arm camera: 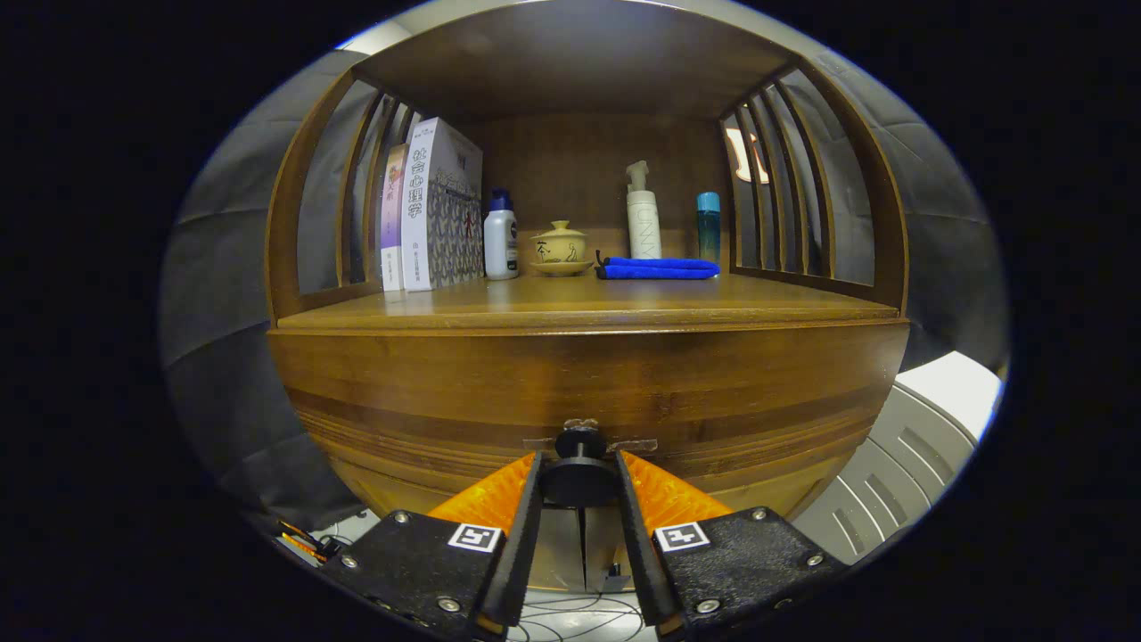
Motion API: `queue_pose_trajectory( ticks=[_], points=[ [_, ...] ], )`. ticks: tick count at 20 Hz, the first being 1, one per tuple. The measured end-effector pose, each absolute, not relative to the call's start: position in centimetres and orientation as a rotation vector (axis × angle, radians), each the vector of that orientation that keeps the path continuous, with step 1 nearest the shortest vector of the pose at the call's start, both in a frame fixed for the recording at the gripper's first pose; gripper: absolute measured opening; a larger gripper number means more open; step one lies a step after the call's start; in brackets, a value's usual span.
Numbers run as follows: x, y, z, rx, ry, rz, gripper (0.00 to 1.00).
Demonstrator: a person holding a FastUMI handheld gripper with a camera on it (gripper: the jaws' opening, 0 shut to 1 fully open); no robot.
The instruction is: Pull open the drawer, take out the items inside it, and place them on the countertop above the cabinet.
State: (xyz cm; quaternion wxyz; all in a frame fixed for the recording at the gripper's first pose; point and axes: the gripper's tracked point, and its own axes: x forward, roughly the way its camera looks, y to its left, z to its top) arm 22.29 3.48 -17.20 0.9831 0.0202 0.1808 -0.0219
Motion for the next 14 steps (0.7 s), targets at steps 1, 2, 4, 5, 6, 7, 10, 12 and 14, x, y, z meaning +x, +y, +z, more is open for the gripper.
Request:
queue_pose_trajectory(
  ticks=[1,2,4,5,6,7,10,12,14],
  points=[
    [22.5,3.4,-17.1,0.03,0.36,-0.04,0.46],
    [22.4,3.3,-17.2,0.011,0.369,-0.033,0.44],
    [22.0,3.3,-17.1,-0.009,0.37,-0.025,0.41],
    [21.8,3.4,-17.1,-0.01,0.368,-0.025,0.41],
    [21.2,3.5,-17.0,-0.016,0.367,-0.026,0.4],
    [20.9,3.4,-17.0,-0.029,0.367,-0.027,0.41],
    [18.6,3.5,-16.8,-0.046,0.372,-0.036,0.41],
    [17.4,3.6,-16.7,-0.041,0.375,-0.042,0.41],
    [16.0,3.6,-16.5,-0.05,0.38,-0.041,0.4]
  ],
)
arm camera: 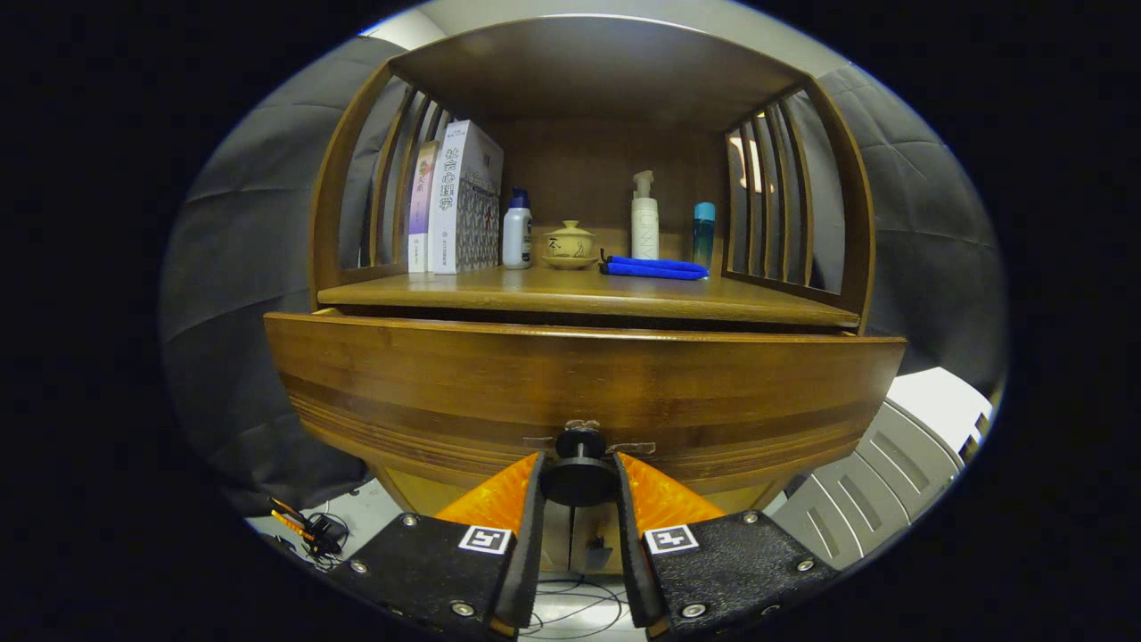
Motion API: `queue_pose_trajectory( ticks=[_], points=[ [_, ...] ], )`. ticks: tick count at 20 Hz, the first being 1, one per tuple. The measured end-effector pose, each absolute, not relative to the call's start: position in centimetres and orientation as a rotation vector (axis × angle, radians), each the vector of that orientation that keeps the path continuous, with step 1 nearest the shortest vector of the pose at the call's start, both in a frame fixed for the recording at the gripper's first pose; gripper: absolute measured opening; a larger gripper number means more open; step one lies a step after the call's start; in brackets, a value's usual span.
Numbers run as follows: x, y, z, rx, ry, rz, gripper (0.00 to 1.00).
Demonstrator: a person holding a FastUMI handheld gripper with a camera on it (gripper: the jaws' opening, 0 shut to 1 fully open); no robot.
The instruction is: Pull open the drawer, take out the items inside it, and place them on the countertop above the cabinet.
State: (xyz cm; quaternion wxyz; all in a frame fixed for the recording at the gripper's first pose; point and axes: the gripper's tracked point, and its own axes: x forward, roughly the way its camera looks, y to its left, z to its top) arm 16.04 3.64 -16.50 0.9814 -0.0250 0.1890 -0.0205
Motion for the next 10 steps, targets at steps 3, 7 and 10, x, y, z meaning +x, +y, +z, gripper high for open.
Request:
queue_pose_trajectory(
  ticks=[3,7,10],
  points=[
    [14.3,3.7,-16.4,-0.072,0.387,-0.031,0.4],
    [11.8,3.8,-16.2,-0.078,0.392,-0.038,0.4],
    [10.0,3.9,-16.1,-0.078,0.399,-0.044,0.4]
  ],
)
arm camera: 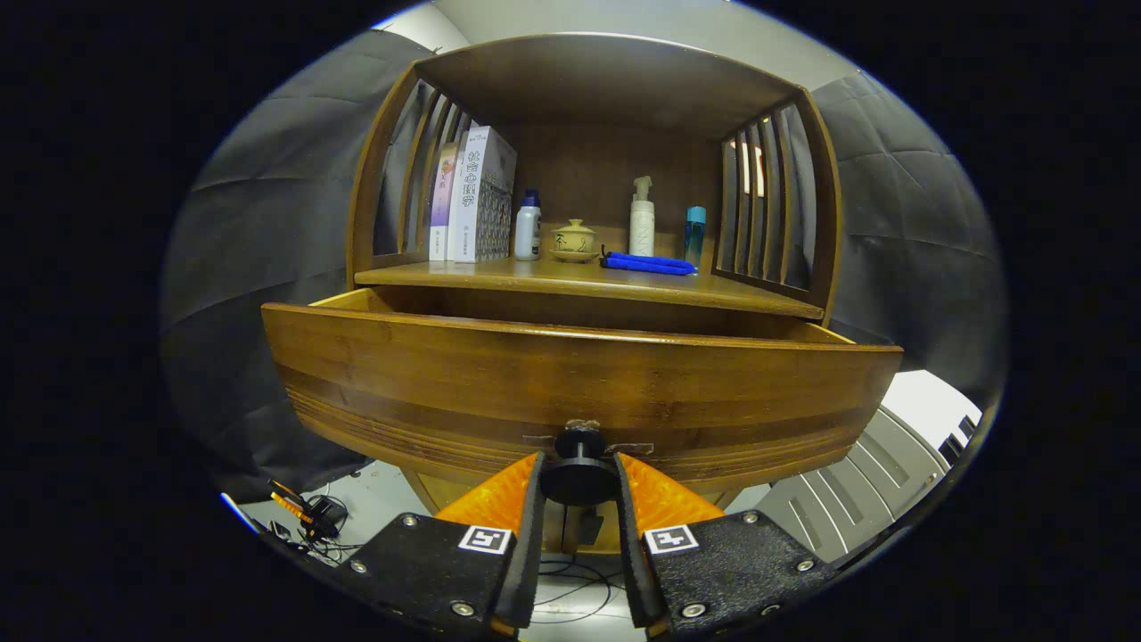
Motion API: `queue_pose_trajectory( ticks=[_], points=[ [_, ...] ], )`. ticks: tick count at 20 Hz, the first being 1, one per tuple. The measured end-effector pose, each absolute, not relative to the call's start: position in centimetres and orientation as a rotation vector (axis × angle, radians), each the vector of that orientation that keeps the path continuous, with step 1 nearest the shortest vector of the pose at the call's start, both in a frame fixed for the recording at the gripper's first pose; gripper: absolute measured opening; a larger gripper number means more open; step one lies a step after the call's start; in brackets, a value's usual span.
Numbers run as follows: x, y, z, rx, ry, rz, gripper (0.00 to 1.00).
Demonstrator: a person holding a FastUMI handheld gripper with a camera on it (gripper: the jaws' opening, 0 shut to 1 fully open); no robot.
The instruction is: Pull open the drawer, take out the items inside it, and place them on the countertop above the cabinet.
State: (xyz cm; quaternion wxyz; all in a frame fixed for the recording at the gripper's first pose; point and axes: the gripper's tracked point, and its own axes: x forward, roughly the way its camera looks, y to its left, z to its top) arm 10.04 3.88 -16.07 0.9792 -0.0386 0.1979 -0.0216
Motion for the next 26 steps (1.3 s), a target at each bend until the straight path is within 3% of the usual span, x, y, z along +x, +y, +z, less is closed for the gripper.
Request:
queue_pose_trajectory(
  ticks=[17,20,26],
  points=[
    [3.2,5.3,-16.8,-0.087,0.448,-0.016,0.4],
    [3.3,5.1,-14.7,-0.059,0.371,-0.015,0.5],
    [2.6,4.7,-9.6,-0.071,0.261,-0.029,0.95]
  ],
)
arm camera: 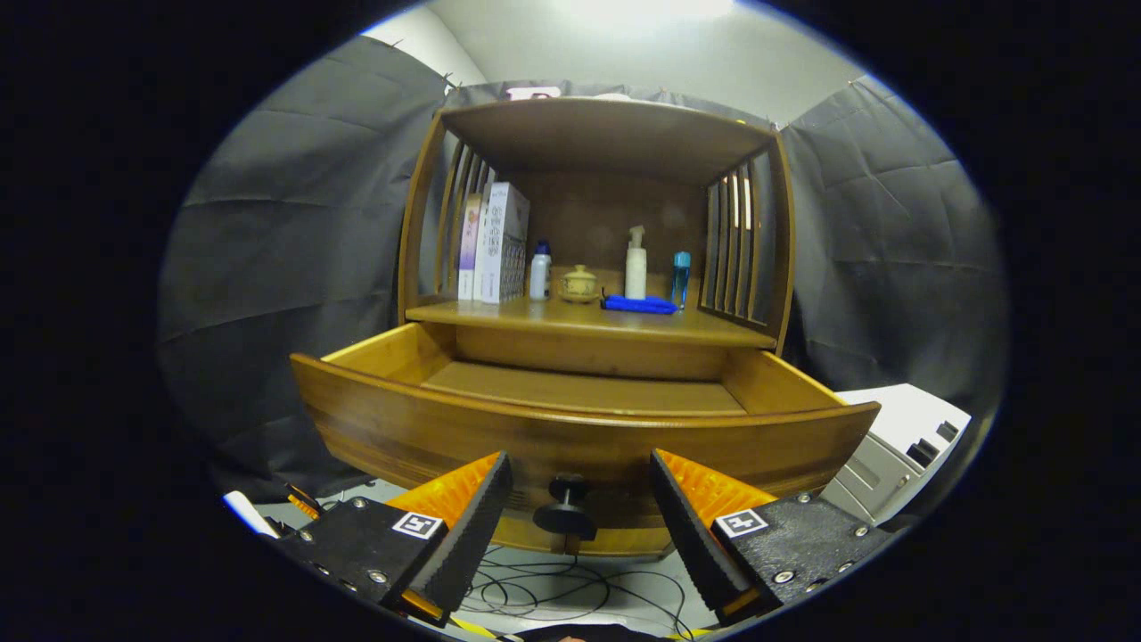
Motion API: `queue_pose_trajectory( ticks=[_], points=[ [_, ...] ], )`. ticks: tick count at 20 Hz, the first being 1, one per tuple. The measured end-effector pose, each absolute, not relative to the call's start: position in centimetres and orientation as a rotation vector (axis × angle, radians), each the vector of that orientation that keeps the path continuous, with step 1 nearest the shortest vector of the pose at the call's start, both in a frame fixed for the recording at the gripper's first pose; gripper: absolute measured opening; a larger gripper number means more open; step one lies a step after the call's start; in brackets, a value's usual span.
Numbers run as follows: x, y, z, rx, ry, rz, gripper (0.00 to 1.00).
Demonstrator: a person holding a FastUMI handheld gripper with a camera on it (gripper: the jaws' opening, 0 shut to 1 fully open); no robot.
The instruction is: Pull open the drawer, take out the items inside it, and place them on the countertop above the cabinet.
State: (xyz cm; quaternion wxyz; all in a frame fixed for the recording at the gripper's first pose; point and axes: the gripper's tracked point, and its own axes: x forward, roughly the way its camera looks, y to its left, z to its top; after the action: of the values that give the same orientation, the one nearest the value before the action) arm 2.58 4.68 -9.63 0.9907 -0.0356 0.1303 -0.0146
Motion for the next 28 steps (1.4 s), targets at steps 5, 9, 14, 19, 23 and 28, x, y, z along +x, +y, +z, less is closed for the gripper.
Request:
queue_pose_trajectory(
  ticks=[5,9,14,19,23,28],
  points=[
    [3.9,5.3,-5.8,-0.079,0.208,-0.024,0.95],
    [5.7,5.4,-2.8,-0.078,0.171,-0.036,0.95],
    [8.5,4.2,-0.8,-0.107,0.188,-0.082,0.95],
    [11.8,2.0,-3.0,-0.041,0.314,-0.125,0.95],
    [13.9,-0.2,-5.9,-0.038,0.418,-0.174,0.95],
    [16.2,-1.6,-8.4,-0.062,0.525,-0.193,0.95]
  ],
)
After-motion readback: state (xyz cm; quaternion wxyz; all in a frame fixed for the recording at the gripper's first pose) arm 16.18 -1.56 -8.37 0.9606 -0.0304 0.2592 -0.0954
